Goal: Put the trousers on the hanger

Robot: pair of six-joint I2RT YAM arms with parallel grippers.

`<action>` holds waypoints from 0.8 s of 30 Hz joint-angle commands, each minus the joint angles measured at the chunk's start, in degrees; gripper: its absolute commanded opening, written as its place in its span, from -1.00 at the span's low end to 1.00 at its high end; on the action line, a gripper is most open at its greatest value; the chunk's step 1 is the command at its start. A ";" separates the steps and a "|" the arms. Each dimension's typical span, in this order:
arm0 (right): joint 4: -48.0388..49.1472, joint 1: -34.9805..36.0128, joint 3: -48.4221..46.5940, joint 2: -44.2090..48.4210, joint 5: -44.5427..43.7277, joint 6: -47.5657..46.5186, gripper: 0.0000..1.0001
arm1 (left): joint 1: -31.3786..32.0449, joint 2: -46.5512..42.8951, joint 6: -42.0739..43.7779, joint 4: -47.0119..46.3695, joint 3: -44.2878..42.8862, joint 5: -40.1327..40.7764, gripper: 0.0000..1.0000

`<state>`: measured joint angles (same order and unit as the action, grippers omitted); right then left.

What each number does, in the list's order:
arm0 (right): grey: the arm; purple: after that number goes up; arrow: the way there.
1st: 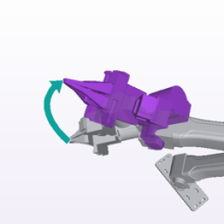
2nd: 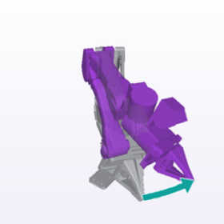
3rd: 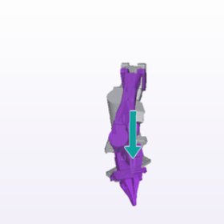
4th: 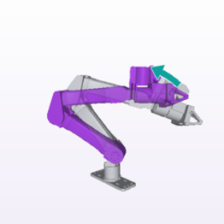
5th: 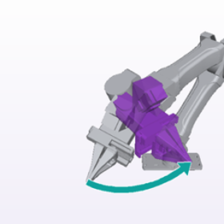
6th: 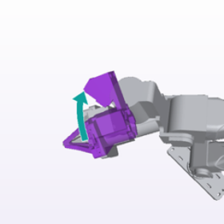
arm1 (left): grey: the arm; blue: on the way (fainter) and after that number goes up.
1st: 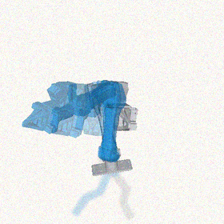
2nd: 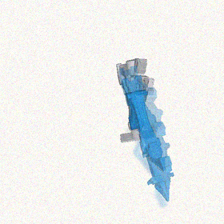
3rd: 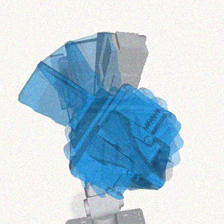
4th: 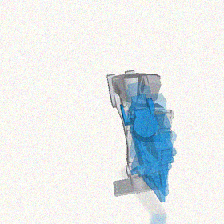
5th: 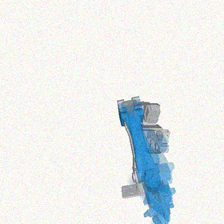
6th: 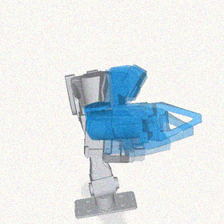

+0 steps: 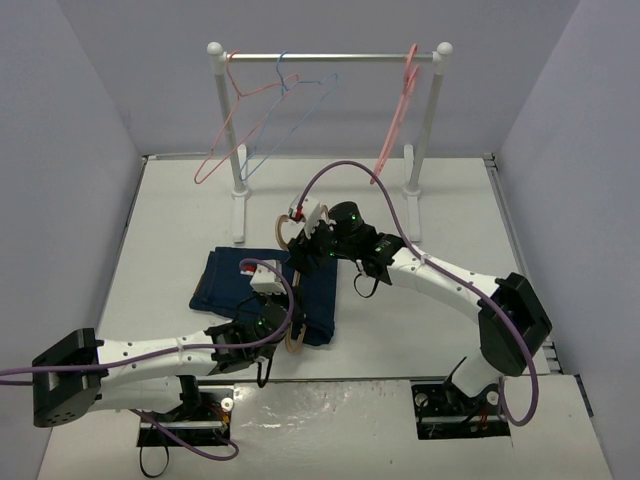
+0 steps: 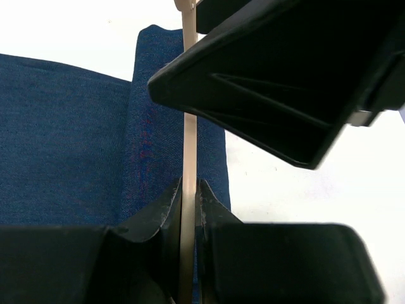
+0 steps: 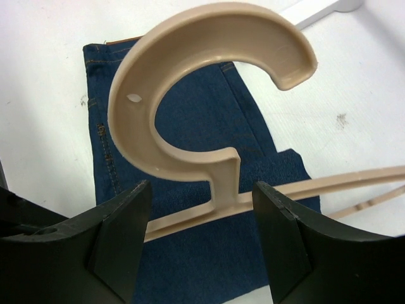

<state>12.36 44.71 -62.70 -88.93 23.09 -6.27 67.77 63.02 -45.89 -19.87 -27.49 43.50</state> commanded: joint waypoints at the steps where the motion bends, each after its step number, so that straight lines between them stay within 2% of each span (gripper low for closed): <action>1: 6.65 -1.13 -2.65 -1.15 4.50 -2.91 0.23 | 0.00 -0.61 0.98 -2.83 -4.37 0.84 -1.00; 8: 10.75 -3.49 0.63 -2.83 8.90 -1.11 0.01 | 0.00 -0.88 0.54 -1.75 -4.06 1.85 -1.00; 9: 11.68 -3.91 1.40 -2.57 9.83 -0.69 -0.20 | 0.00 -0.88 0.62 -1.50 -3.98 1.93 -1.00; 11: 12.52 -4.01 1.91 -2.36 10.34 -0.64 -0.36 | 0.00 -1.10 0.71 -1.31 -3.86 1.90 -1.00; 13: 12.57 -4.02 2.14 -2.22 10.58 -1.09 -0.72 | 0.00 -1.54 0.76 -0.61 -3.70 1.64 -1.00; 15: 12.28 -4.10 2.14 -2.29 10.65 -1.75 -0.98 | 0.08 -2.86 1.20 1.08 -3.63 1.35 -1.00; 17: 11.99 -4.28 2.15 -2.30 11.20 -2.34 -1.00 | -0.01 -4.60 1.23 4.10 -3.71 0.96 -0.98; 19: 12.19 -4.51 2.58 -2.18 11.92 -2.66 -1.00 | -0.53 -7.79 0.68 8.97 -4.03 -0.20 -0.60; 21: 12.32 -4.61 3.14 -1.72 12.25 -3.16 -1.00 | -1.77 -11.98 -0.05 14.86 -4.40 -2.73 0.01; 22: 12.37 -4.66 3.39 -1.54 12.36 -3.44 -1.00 | -2.65 -14.20 -0.33 17.94 -4.61 -4.32 0.25; 23: 12.42 -4.71 3.62 -1.43 12.41 -3.72 -1.00 | -3.70 -16.43 -0.50 20.95 -4.83 -6.10 0.41; 24: 12.55 -4.81 3.79 -1.42 12.97 -3.77 -1.00 | -5.39 -18.33 -0.74 23.61 -4.91 -8.38 0.46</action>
<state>20.35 40.51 -59.27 -92.60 33.50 -8.96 66.41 52.82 -45.68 -7.29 -28.28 40.86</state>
